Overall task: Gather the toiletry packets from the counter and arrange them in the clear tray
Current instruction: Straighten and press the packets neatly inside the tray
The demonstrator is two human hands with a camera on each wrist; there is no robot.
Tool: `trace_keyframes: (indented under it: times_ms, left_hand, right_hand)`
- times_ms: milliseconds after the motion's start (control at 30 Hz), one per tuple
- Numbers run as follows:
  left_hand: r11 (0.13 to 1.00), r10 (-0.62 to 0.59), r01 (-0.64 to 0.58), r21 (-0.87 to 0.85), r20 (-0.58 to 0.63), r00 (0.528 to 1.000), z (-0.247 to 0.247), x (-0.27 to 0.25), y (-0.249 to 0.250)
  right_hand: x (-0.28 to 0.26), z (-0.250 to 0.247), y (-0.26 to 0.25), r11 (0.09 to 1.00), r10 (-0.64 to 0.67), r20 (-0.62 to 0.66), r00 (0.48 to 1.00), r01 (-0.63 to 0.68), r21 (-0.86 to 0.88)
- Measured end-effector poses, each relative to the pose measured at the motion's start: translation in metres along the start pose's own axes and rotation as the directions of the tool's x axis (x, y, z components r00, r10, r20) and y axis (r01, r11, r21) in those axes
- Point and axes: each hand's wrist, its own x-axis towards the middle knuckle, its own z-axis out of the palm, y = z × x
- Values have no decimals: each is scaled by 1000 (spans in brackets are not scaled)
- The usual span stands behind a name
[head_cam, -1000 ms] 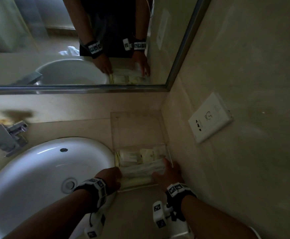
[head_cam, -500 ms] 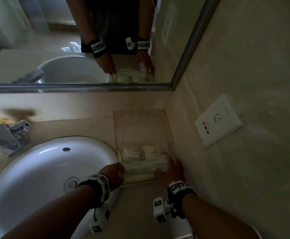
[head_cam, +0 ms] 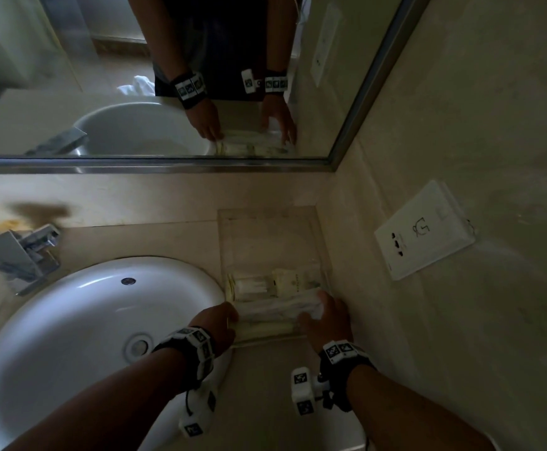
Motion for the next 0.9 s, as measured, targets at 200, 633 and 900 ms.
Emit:
trace_keyframes:
  times_ms: [200, 633, 900]
  left_hand:
    - [1000, 0, 0, -17, -1, 1000, 1, 3, -2]
    - [999, -38, 37, -25, -55, 998, 1, 7, 3]
    - [993, -97, 86, -86, -138, 986, -9, 19, 6]
  right_hand:
    - [-2, 1, 0, 1000, 2, 0, 1000, -2, -25]
    - [3, -8, -9, 999, -45, 12, 999, 44, 18]
    - [12, -5, -13, 989, -103, -42, 994, 107, 106]
